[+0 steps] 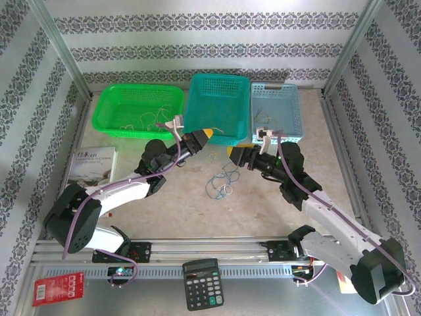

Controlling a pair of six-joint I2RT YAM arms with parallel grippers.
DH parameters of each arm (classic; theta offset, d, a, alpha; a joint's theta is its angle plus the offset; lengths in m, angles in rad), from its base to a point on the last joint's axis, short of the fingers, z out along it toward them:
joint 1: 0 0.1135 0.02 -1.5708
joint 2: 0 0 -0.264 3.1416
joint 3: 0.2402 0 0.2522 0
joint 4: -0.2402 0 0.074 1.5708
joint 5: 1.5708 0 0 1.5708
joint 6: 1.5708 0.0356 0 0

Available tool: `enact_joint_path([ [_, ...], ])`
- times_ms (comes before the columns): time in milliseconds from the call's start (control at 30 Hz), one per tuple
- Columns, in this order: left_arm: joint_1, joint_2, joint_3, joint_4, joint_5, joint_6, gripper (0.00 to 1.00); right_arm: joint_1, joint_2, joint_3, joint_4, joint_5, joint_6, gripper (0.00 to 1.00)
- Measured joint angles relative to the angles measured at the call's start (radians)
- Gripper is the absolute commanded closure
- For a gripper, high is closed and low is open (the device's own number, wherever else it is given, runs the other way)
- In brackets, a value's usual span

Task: Untangle the cables

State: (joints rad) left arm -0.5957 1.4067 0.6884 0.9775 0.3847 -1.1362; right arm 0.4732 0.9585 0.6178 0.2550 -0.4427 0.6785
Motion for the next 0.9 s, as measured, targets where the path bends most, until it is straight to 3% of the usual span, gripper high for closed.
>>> enact_joint_path([
  [433, 0.0, -0.004, -0.006, 0.003, 0.003, 0.005, 1.0, 0.029, 0.22, 0.191, 0.06, 0.017, 0.036, 0.37],
  [567, 0.0, -0.008, -0.006, 0.004, 0.003, 0.004, 1.0, 0.041, 0.251, 0.205, 0.085, 0.026, 0.053, 0.44],
  [733, 0.0, -0.008, -0.008, 0.006, 0.003, 0.004, 1.0, 0.042, 0.27, 0.207, 0.101, 0.035, 0.077, 0.6],
  [900, 0.0, -0.008, -0.008, 0.02, 0.003, 0.004, 1.0, 0.042, 0.285, 0.221, 0.115, 0.035, 0.089, 0.92],
])
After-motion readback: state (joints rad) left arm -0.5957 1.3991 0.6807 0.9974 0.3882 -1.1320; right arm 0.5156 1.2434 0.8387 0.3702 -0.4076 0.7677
